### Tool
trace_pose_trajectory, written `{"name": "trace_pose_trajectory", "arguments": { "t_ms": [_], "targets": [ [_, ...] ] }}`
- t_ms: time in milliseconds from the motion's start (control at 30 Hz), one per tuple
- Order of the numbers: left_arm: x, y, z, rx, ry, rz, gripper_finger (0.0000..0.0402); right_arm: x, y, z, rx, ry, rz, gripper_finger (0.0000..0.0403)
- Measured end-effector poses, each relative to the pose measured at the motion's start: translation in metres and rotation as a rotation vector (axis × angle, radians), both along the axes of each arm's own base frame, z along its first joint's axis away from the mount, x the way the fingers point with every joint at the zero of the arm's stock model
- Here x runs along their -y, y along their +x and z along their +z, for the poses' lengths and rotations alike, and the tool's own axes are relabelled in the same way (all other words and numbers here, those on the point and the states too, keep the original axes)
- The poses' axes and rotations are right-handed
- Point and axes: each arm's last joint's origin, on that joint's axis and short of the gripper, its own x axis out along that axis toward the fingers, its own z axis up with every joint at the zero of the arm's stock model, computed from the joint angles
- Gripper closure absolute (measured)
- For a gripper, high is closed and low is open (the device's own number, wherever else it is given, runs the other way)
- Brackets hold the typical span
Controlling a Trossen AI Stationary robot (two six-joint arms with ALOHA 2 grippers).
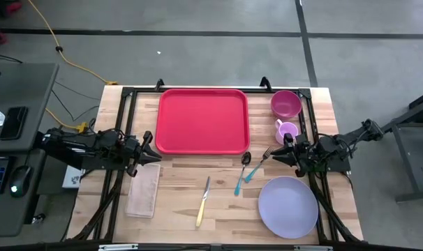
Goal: Set up tray
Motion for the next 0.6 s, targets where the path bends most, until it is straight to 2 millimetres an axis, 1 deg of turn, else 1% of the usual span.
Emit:
{"name": "trace_pose_trajectory", "arguments": {
  "t_ms": [367,467,600],
  "targets": [
    [0.0000,0.0000,0.0001,-0.004,-0.016,-0.001,0.0323,0.0011,0.0001,0.0005,0.005,0.003,-0.038,0.0324],
    [0.0000,0.0000,0.0000,-0.019,-0.074,-0.005,0.0323,0.0013,0.0002,0.0017,0.023,0.011,-0.047,0.0324],
    [0.0000,0.0000,0.0001,-0.047,-0.178,-0.011,0.0323,0.0038,-0.0002,0.0083,0.087,0.045,-0.126,0.0324]
  ]
}}
